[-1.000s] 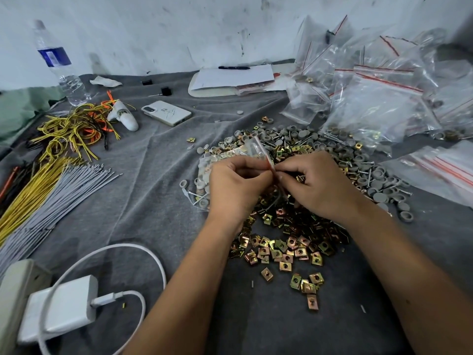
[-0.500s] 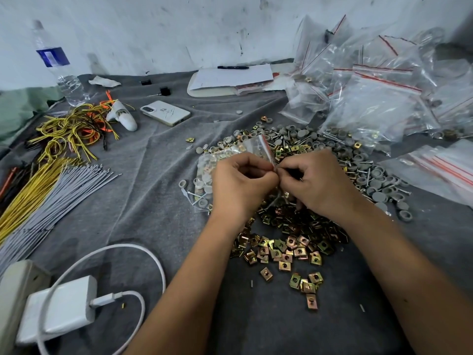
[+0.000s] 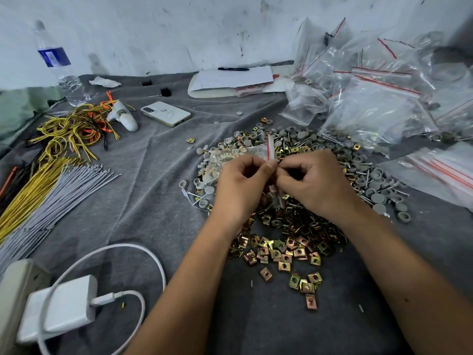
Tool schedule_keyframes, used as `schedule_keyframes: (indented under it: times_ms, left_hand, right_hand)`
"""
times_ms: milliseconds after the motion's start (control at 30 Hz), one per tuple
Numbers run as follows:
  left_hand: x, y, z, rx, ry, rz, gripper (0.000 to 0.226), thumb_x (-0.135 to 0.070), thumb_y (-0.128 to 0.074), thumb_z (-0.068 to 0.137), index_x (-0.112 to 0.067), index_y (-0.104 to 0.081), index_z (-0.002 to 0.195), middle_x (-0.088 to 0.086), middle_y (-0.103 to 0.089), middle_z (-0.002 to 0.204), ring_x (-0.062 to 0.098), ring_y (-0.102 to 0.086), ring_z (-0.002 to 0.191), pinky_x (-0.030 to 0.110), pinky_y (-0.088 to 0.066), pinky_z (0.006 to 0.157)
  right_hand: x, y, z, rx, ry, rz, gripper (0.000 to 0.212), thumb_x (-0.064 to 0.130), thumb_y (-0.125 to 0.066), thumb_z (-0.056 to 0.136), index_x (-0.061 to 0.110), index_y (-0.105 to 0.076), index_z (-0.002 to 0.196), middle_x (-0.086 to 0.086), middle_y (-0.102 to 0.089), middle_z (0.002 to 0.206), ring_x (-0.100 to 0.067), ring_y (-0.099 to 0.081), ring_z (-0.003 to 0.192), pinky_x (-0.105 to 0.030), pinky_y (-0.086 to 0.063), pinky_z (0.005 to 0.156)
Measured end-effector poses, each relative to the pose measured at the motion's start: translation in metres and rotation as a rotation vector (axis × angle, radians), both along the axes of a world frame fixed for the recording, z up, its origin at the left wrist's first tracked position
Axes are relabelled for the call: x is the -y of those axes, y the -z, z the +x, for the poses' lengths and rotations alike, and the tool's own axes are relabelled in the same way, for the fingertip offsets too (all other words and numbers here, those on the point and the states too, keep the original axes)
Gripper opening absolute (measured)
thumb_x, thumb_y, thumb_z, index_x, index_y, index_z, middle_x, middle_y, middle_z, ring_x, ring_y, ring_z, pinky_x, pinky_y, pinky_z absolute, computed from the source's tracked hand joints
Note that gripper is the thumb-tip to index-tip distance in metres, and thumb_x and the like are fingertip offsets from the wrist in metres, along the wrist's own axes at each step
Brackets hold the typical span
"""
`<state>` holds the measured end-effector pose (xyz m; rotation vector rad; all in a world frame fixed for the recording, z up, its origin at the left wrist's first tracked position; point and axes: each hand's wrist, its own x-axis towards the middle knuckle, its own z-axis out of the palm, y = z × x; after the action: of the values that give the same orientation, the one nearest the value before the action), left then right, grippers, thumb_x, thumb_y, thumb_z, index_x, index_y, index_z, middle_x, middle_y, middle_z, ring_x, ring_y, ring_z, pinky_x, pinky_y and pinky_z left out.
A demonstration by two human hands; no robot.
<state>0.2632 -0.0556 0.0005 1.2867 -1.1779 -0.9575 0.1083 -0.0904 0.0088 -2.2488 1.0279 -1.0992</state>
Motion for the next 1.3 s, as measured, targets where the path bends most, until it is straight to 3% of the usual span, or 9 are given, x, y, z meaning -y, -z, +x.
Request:
schedule_keyframes:
  times_ms: [100,200,333,500,667,767,833,1100,1300]
  left_hand:
    - [0.002,0.002,0.002,0.217,-0.017,-0.087,0.021,-0.014,-0.064,0.102,-0.003,-0.067,0.084,0.013,-0.063,0.069,0.016,-0.055,0.063,0.034,-0.045,0.059]
    - [0.001,0.000,0.001,0.380,-0.007,-0.147,0.024,-0.009,-0.062,0.102,-0.009,-0.061,0.078,-0.003,-0.056,0.065,0.007,-0.047,0.060,0.025,-0.039,0.057]
    - [0.001,-0.001,0.013,0.310,-0.043,-0.164,0.023,-0.011,-0.059,0.104,-0.009,-0.060,0.081,0.004,-0.063,0.071,0.022,-0.055,0.059,0.042,-0.047,0.053]
    - [0.001,0.000,0.011,0.376,-0.128,-0.267,0.028,-0.004,-0.065,0.093,-0.012,-0.056,0.068,-0.010,-0.053,0.055,0.003,-0.043,0.047,0.017,-0.034,0.045]
    - [-0.002,0.001,0.001,0.417,-0.052,-0.406,0.021,-0.011,-0.064,0.092,-0.009,-0.058,0.071,0.000,-0.058,0.062,0.014,-0.050,0.055,0.036,-0.043,0.051]
    - [-0.002,0.004,-0.004,0.428,-0.085,-0.367,0.023,-0.020,-0.064,0.089,-0.017,-0.052,0.070,-0.007,-0.053,0.059,0.010,-0.046,0.054,0.024,-0.038,0.049]
    - [-0.003,0.006,-0.008,0.456,-0.105,-0.322,0.030,-0.025,-0.069,0.091,-0.019,-0.049,0.070,-0.008,-0.050,0.059,0.006,-0.043,0.053,0.018,-0.033,0.048]
    - [-0.005,-0.011,0.009,0.514,-0.409,-0.437,0.022,-0.004,-0.065,0.067,-0.015,-0.046,0.063,-0.008,-0.043,0.053,0.013,-0.041,0.052,0.026,-0.032,0.048]
    - [-0.016,-0.018,0.017,0.644,-0.659,-0.641,0.016,0.001,-0.069,0.070,-0.005,-0.056,0.075,0.004,-0.058,0.071,0.026,-0.054,0.062,0.043,-0.045,0.056]
  right_hand:
    - [0.001,0.001,0.000,-0.017,0.016,0.006,0.024,0.012,-0.069,0.089,0.011,-0.073,0.065,0.000,-0.060,0.051,-0.016,-0.050,0.046,-0.021,-0.033,0.044]
    - [0.000,0.003,0.002,-0.023,0.051,0.020,0.026,0.019,-0.068,0.087,0.013,-0.070,0.061,0.003,-0.057,0.050,-0.011,-0.046,0.045,-0.019,-0.032,0.044]
    - [0.008,0.000,-0.010,0.005,0.306,0.031,0.024,0.015,-0.071,0.085,0.023,-0.068,0.063,0.013,-0.059,0.054,0.000,-0.048,0.042,-0.010,-0.035,0.041]
    - [0.009,0.002,-0.009,0.024,0.330,0.069,0.029,0.020,-0.065,0.090,0.017,-0.064,0.061,0.005,-0.057,0.053,-0.003,-0.042,0.042,-0.021,-0.036,0.044]
    - [0.005,0.006,0.002,0.040,0.202,0.175,0.019,0.034,-0.078,0.087,0.019,-0.069,0.080,0.007,-0.068,0.069,-0.002,-0.064,0.058,-0.020,-0.051,0.053]
    - [0.006,0.006,0.001,0.047,0.261,0.119,0.014,0.024,-0.082,0.084,0.020,-0.070,0.078,0.009,-0.067,0.068,0.000,-0.063,0.060,-0.011,-0.044,0.052]
    - [0.004,0.006,0.003,0.078,0.225,0.108,0.013,0.017,-0.081,0.084,0.018,-0.070,0.078,0.007,-0.068,0.067,-0.004,-0.065,0.059,-0.020,-0.050,0.051]
    - [0.019,0.002,-0.014,0.321,0.435,0.106,0.016,0.016,-0.085,0.080,0.022,-0.070,0.081,0.009,-0.068,0.072,-0.002,-0.062,0.061,-0.019,-0.049,0.052]
    - [0.016,0.000,-0.021,0.310,-0.068,0.257,0.031,0.043,-0.087,0.076,0.022,-0.071,0.093,0.003,-0.074,0.084,-0.010,-0.066,0.071,-0.020,-0.052,0.062]
